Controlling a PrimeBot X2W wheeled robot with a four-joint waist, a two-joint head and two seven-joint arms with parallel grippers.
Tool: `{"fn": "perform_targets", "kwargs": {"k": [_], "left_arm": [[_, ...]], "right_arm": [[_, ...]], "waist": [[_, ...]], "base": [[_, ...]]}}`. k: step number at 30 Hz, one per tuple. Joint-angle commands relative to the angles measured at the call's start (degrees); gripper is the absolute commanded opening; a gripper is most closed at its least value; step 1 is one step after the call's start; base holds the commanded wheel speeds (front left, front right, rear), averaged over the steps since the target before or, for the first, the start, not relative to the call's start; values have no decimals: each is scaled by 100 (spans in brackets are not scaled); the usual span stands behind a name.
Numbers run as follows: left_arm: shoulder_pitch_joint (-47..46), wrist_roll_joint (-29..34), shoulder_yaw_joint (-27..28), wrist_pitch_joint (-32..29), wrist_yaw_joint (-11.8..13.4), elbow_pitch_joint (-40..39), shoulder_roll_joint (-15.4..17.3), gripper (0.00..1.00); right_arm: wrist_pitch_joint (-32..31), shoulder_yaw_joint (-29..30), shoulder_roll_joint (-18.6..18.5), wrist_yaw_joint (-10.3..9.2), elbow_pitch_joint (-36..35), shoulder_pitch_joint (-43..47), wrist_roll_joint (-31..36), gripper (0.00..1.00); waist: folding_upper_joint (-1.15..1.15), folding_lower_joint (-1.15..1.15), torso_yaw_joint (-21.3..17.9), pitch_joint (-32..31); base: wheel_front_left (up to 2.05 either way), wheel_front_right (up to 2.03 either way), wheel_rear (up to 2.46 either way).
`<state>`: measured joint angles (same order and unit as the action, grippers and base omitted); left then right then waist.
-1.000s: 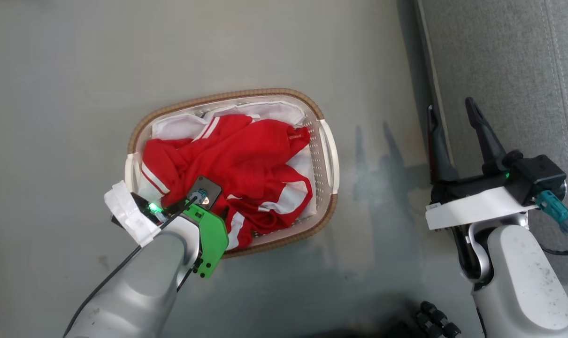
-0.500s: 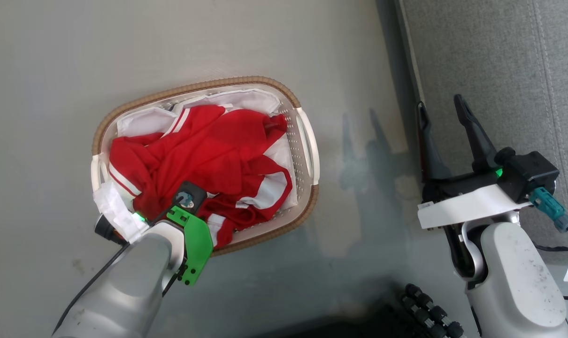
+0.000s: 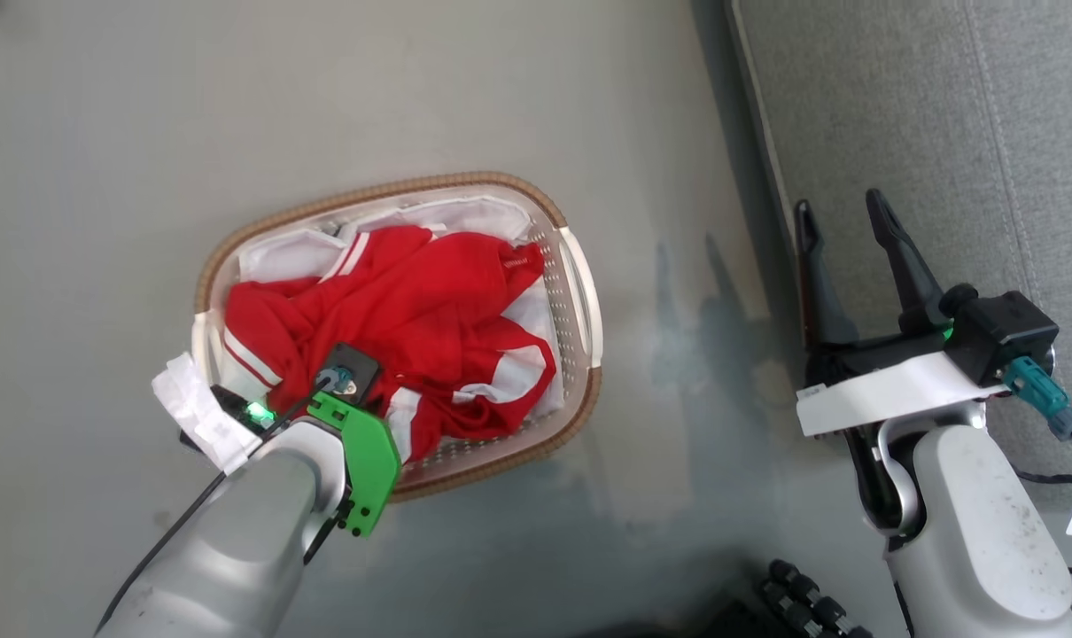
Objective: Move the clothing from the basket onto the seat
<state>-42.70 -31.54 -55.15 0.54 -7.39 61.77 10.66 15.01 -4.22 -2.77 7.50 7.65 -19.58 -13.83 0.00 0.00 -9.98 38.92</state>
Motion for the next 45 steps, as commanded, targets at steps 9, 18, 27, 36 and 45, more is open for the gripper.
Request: {"fn": "perform_targets", "kwargs": {"k": [9, 18, 27, 36, 45], "left_arm": [[234, -252, -186, 640, -14, -259, -210, 0], [230, -318, -509, 1161, -14, -794, -107, 0], [107, -188, -541, 1382, 21, -1627, 298, 0], [-478, -56, -454, 1250, 110, -2600, 732, 0], [-1254, 103, -321, 917, 127, -3284, 1067, 0]], "right_arm": [[26, 246, -23, -2, 194, 413, 327, 100], [26, 361, -24, -2, 352, 922, 539, 100], [26, 368, -24, -2, 475, 1406, 582, 100], [26, 284, -23, -2, 518, 1630, 607, 100], [26, 100, -22, -2, 489, 1437, 681, 100]], "waist": [[0, 0, 528, -1234], [0, 0, 890, -2473], [0, 0, 954, -3317], [0, 0, 882, -3751], [0, 0, 786, -3865]], "base": [[0, 0, 0], [0, 0, 0], [0, 0, 0], [0, 0, 0], [0, 0, 0]]}}
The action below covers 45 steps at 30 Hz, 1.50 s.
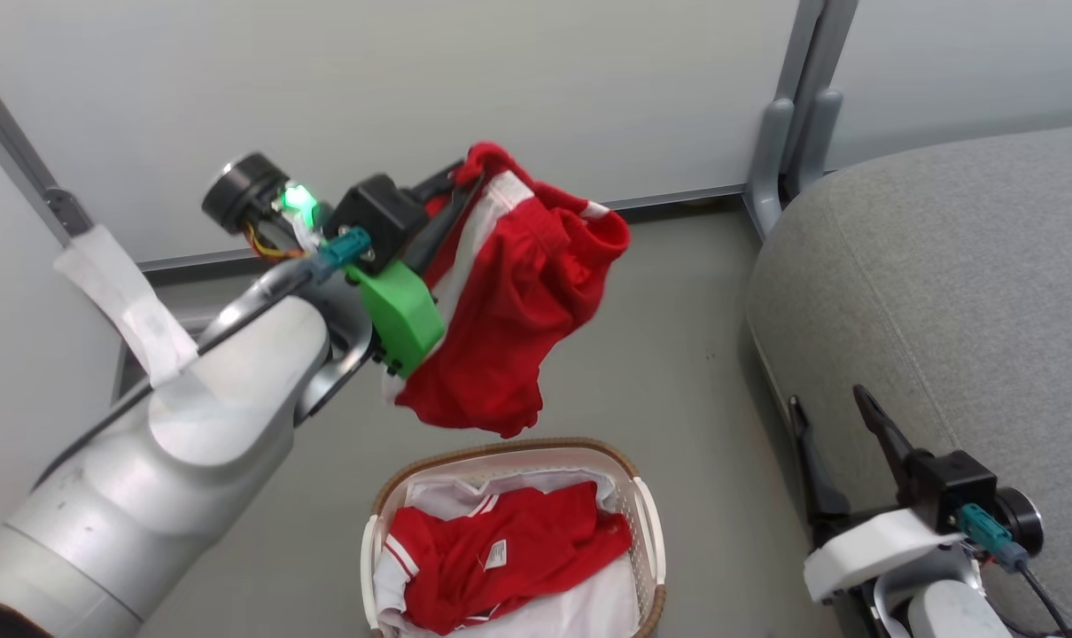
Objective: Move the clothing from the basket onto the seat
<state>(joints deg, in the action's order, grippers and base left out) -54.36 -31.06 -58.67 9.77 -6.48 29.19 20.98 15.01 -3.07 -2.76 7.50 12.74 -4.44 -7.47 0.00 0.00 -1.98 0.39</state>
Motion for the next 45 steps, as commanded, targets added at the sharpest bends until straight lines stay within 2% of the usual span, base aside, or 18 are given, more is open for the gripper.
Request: {"fn": "perform_targets", "kwargs": {"k": [1, 9, 16, 29, 37, 38, 39, 40, 42, 45], "left_arm": [[-172, 63, 48, -32, 43, -74, 57, 0], [-495, -47, 153, -202, 112, -366, -73, 0], [-583, -12, 100, -161, 153, -619, -176, 0], [-586, 17, 5, -127, 200, -920, -232, 0], [-499, -43, -68, -95, 187, -960, -301, 0], [-481, -58, -79, -98, 183, -966, -311, 0], [-461, -68, -85, -90, 181, -973, -315, 0], [-436, -89, -91, -85, 179, -979, -313, 0], [-388, -119, -98, -83, 179, -978, -290, 0], [-333, -177, -94, -86, 204, -959, -245, 0]], "right_arm": [[26, -64, -22, -2, -37, -122, 45, 100], [27, -811, -25, -2, -160, -595, 71, 100], [26, -1430, -25, -3, 93, -1022, 371, 100], [26, -1818, -25, -3, 636, -1897, 835, 100], [20, -2041, -24, -3, 934, -2273, 597, 100], [20, -2024, -24, -3, 975, -2330, 515, 82], [20, -2016, -24, -3, 999, -2370, 452, 48], [20, -2018, -22, -3, 1034, -2418, 377, 36], [20, -2025, -21, -3, 1096, -2485, 277, 0], [20, -2046, -22, -3, 1135, -2566, 197, 0]], "waist": [[0, 0, -25, -15], [0, 0, -55, -51], [0, 0, 8, -88], [0, 0, 102, -141], [0, 0, 161, -143], [0, 0, 177, -144], [0, 0, 192, -145], [0, 0, 211, -145], [0, 0, 244, -149], [0, 0, 288, -158]], "base": [[0, 0, 0], [0, 0, 0], [0, 0, 0], [0, 0, 0], [0, 0, 0], [0, 0, 0], [0, 0, 0], [0, 0, 0], [0, 0, 0], [0, 0, 0]]}}
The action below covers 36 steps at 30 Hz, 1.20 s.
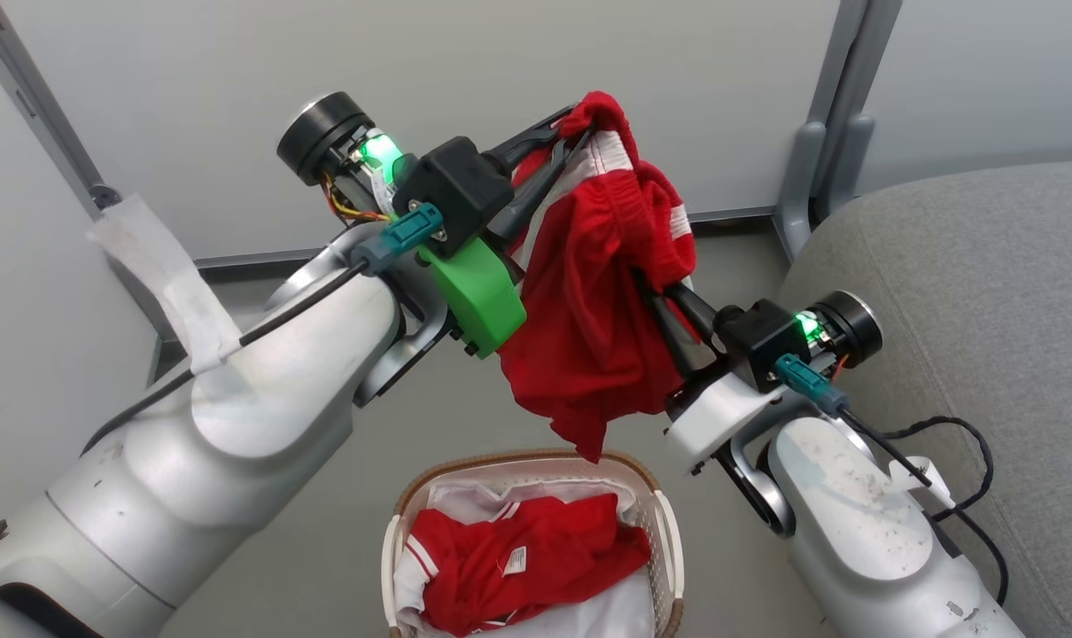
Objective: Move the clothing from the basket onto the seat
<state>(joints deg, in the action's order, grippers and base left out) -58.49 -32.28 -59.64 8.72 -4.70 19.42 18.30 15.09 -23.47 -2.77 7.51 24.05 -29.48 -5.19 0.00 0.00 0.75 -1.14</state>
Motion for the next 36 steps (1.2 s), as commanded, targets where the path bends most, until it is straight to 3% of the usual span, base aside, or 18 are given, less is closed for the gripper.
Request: {"fn": "perform_targets", "kwargs": {"k": [1, 10, 11, 12, 13, 25, 36], "left_arm": [[104, -82, 16, 13, 41, 31, 42, 0], [508, -439, 194, 119, 145, 234, 253, 0], [579, -505, 246, 186, 173, 249, 258, 33], [683, -550, 296, 256, 200, 281, 270, 89], [766, -574, 314, 302, 228, 305, 274, 100], [2170, -776, 682, 645, 523, 389, -140, 100], [3184, -262, 1056, 645, 391, 282, -451, 100]], "right_arm": [[12, 5, -21, -4, -5, -78, -45, 0], [12, 96, -21, -4, -97, -79, 10, 0], [12, 116, -21, -4, -106, -85, 21, 0], [12, 137, -21, -4, -120, -95, 25, 0], [12, 167, -21, -4, -137, -102, 33, 0], [12, 667, -20, -4, -267, -101, 344, 0], [13, 1111, -328, -4, -388, -31, 602, 0]], "waist": [[0, 0, 27, -7], [0, 0, 14, 12], [0, 0, 4, 17], [0, 0, -9, 24], [0, 0, -18, 30], [0, 0, -57, 127], [0, 0, -367, 283]], "base": [[0, 0, 0], [0, 0, 0], [0, 0, 0], [0, 0, 0], [0, 0, 0], [0, 0, 0], [0, 0, 0]]}}
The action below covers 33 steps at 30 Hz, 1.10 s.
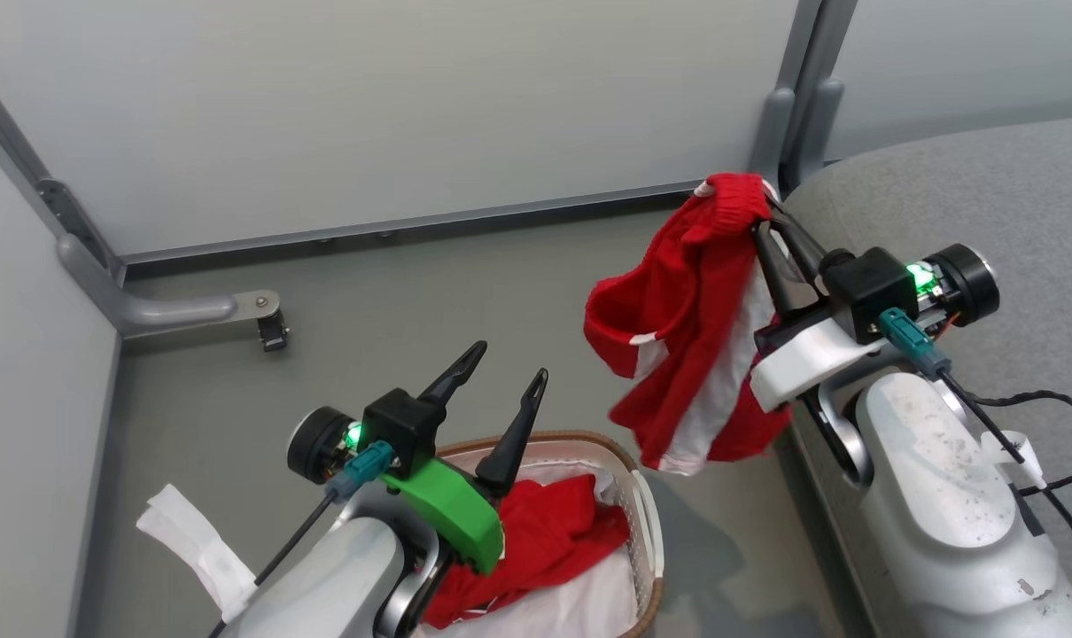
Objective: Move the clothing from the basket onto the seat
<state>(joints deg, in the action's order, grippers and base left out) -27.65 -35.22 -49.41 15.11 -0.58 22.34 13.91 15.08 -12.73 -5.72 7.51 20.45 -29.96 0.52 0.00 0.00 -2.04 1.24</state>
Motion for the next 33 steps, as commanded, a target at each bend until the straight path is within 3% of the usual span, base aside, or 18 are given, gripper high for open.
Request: {"fn": "perform_targets", "kwargs": {"k": [1, 10, 25, 33], "left_arm": [[145, 79, 79, 6, -32, -15, -42, 100], [446, 517, 439, 5, -210, -21, -312, 100], [427, 1080, 725, 6, -434, 1, -510, 100], [308, 1265, 728, 6, -532, 109, -607, 100]], "right_arm": [[13, 61, -46, -4, -41, 17, 38, 0], [14, 192, -106, -4, -127, -97, 73, 0], [14, 585, -506, -5, -338, -191, 67, 0], [13, 754, -423, -5, -349, -57, 68, 0]], "waist": [[0, 0, -127, 56], [0, 0, -636, 182], [0, 0, -2146, 667], [0, 0, -2559, 854]], "base": [[0, 0, 0], [0, 0, 0], [0, 0, 0], [0, 0, 0]]}}
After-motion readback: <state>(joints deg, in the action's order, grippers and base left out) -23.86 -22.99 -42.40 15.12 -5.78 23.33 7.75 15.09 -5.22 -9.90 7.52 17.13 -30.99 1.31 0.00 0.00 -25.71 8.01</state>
